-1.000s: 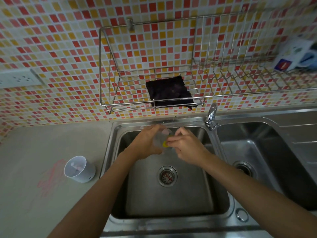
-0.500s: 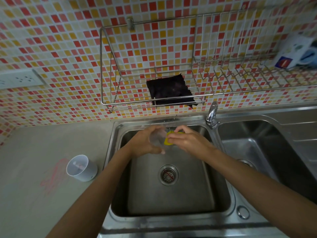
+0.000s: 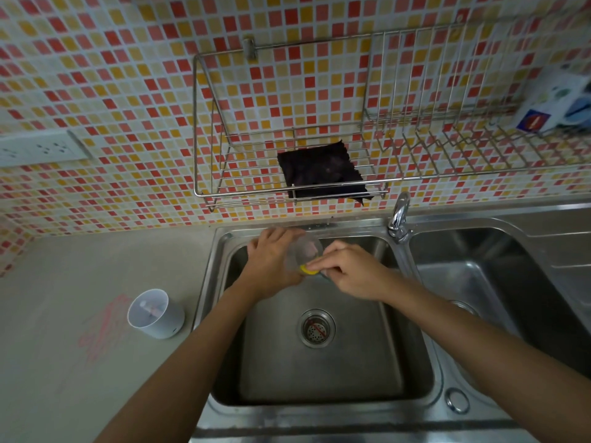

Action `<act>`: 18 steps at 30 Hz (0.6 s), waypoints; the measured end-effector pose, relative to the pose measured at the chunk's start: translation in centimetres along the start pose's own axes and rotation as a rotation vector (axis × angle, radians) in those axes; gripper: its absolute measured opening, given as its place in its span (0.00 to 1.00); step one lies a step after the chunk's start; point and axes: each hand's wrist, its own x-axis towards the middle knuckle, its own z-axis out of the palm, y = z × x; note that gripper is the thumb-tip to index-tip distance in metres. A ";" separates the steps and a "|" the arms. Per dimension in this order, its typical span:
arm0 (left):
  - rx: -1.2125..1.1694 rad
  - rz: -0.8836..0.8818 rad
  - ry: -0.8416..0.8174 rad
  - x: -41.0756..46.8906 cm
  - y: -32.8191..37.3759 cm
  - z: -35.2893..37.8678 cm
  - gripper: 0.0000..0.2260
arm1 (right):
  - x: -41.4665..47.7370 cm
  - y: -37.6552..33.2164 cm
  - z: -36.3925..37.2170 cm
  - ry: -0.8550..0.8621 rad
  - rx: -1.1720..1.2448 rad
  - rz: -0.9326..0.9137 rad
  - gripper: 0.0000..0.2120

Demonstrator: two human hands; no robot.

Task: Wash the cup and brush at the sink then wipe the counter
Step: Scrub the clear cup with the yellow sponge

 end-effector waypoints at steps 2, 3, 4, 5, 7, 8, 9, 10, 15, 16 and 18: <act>0.048 0.029 -0.057 0.1 0.0 -0.1 0.36 | 0.0 -0.3 0.2 -0.009 -0.023 -0.040 0.17; 0.048 0.046 -0.077 0.2 0.1 -0.2 0.36 | 0.0 -0.2 0.3 0.002 -0.110 -0.109 0.17; 0.039 0.056 -0.094 0.2 0.1 -0.3 0.37 | 0.1 0.0 0.3 0.028 -0.210 -0.153 0.18; 0.024 0.073 -0.097 0.2 0.2 -0.5 0.37 | 0.2 0.1 0.1 0.052 -0.301 -0.172 0.18; -0.010 0.126 -0.073 0.2 0.2 -0.7 0.37 | 0.3 0.3 -0.1 0.094 -0.359 -0.184 0.16; -0.020 0.145 -0.062 0.2 0.2 -0.8 0.36 | 0.1 0.2 -0.1 0.102 -0.340 -0.189 0.15; -0.021 0.148 -0.062 0.2 0.2 -0.8 0.36 | 0.0 -0.1 0.1 0.103 -0.315 -0.177 0.15; -0.019 0.141 -0.067 0.2 0.2 -0.9 0.37 | -0.3 -0.4 0.4 0.086 -0.245 -0.128 0.15; -0.018 0.135 -0.096 -0.2 0.5 -0.6 0.36 | -0.6 -0.9 1.1 -0.012 -0.157 -0.048 0.14; -0.019 0.140 -0.096 -0.3 0.7 -0.6 0.36 | -0.4 -0.7 1.0 -0.011 -0.267 -0.107 0.15; -0.016 0.139 -0.093 -0.2 1.0 -0.7 0.36 | -0.2 -0.2 0.8 0.034 -0.431 -0.136 0.18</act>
